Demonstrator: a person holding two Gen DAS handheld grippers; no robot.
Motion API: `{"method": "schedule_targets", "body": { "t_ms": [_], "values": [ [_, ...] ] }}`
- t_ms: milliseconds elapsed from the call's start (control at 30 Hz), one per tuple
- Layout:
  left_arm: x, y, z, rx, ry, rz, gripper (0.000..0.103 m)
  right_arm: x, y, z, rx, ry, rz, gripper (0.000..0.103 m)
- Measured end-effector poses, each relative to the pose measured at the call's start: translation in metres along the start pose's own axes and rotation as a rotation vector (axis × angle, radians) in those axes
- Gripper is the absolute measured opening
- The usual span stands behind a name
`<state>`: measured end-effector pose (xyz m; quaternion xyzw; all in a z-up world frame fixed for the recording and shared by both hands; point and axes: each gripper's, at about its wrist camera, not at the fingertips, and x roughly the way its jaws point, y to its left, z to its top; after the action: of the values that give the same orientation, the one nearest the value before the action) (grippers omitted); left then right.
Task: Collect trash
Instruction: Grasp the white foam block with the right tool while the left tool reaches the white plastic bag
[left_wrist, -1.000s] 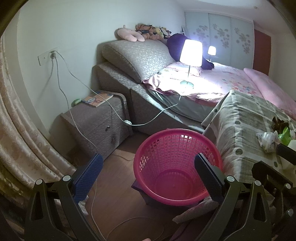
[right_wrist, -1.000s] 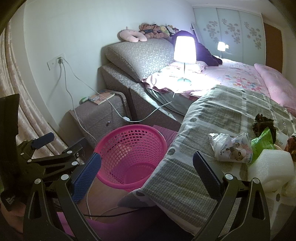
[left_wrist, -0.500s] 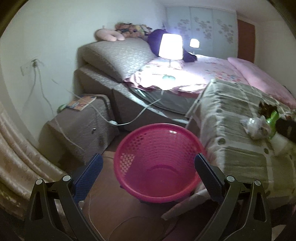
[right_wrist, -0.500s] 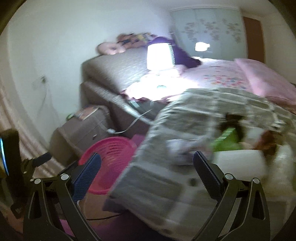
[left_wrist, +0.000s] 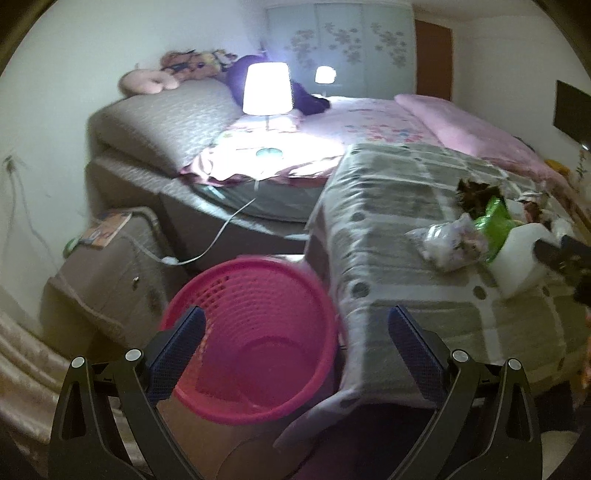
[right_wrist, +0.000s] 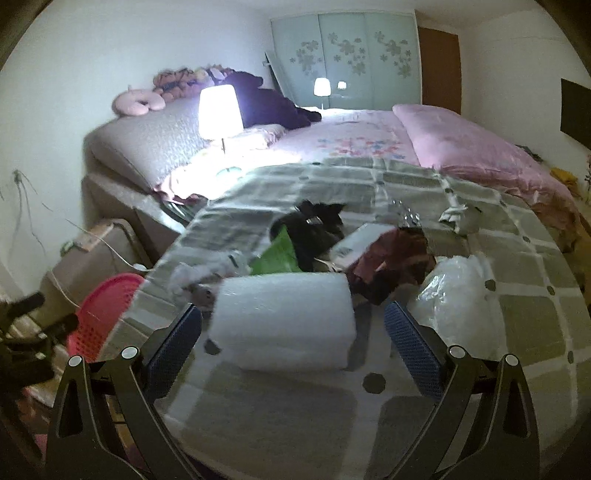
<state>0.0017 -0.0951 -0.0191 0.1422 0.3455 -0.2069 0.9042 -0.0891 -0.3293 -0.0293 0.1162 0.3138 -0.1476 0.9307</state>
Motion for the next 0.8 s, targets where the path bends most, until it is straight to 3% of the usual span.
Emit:
{"method": "schedule_targets", "body": {
  "t_ms": [300, 433, 800],
  "values": [
    [0.013, -0.028, 0.022, 0.059, -0.013, -0.077, 0.095, 0.021, 0.000, 0.001, -0.009, 0.029, 0.009, 0.096],
    [0.023, -0.040, 0.031, 0.057, -0.001, -0.109, 0.095, 0.018, 0.003, 0.001, -0.036, 0.036, 0.045, 0.076],
    [0.057, -0.087, 0.051, 0.088, 0.035, -0.194, 0.095, -0.010, -0.022, 0.000, 0.042, -0.018, 0.041, 0.075]
  ]
}}
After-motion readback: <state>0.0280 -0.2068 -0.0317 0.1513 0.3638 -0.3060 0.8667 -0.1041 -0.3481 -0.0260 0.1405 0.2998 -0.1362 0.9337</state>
